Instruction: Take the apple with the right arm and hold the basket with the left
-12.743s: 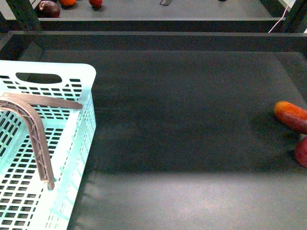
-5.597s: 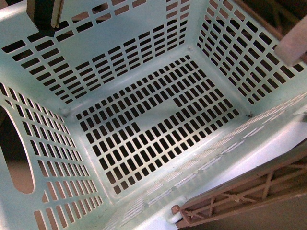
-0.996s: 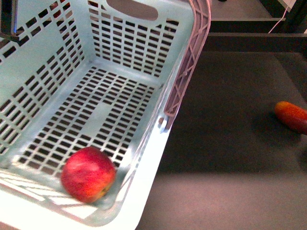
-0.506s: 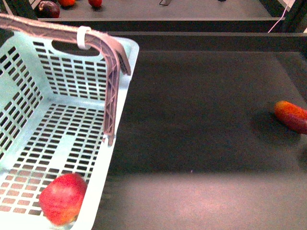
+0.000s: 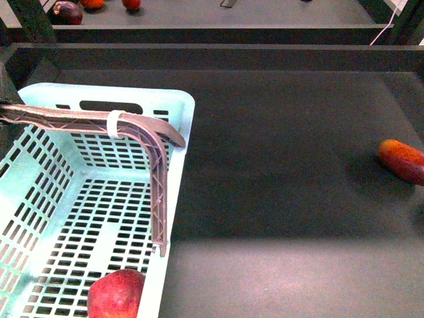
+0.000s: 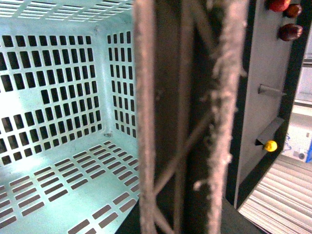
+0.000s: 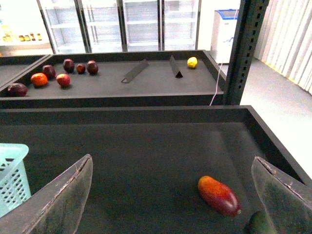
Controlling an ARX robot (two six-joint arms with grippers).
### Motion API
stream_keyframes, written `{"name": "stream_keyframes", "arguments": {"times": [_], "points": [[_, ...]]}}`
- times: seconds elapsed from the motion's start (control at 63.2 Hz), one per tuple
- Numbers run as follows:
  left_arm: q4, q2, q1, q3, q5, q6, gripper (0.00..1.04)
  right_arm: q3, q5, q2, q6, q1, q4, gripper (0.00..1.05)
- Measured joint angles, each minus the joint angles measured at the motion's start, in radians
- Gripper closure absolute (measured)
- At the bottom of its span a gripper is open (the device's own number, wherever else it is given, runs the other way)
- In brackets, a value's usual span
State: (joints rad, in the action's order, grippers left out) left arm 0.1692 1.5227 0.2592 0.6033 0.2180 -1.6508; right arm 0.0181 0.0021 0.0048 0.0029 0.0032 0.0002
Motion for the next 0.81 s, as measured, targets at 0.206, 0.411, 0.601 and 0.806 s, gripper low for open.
{"name": "stream_keyframes", "arguments": {"times": [0.206, 0.411, 0.601, 0.806], "points": [[-0.053, -0.01, -0.002, 0.002, -0.009, 0.015, 0.84, 0.0, 0.0, 0.0, 0.0, 0.0, 0.0, 0.09], [-0.128, -0.098, 0.001, -0.004, 0.027, -0.019, 0.48, 0.0, 0.0, 0.0, 0.0, 0.0, 0.0, 0.09], [-0.291, -0.31, 0.081, -0.019, 0.177, -0.092, 0.09, 0.0, 0.0, 0.0, 0.0, 0.0, 0.0, 0.09], [-0.455, -0.443, 0.146, -0.01, 0.254, -0.124, 0.07, 0.0, 0.0, 0.0, 0.0, 0.0, 0.0, 0.09]]}}
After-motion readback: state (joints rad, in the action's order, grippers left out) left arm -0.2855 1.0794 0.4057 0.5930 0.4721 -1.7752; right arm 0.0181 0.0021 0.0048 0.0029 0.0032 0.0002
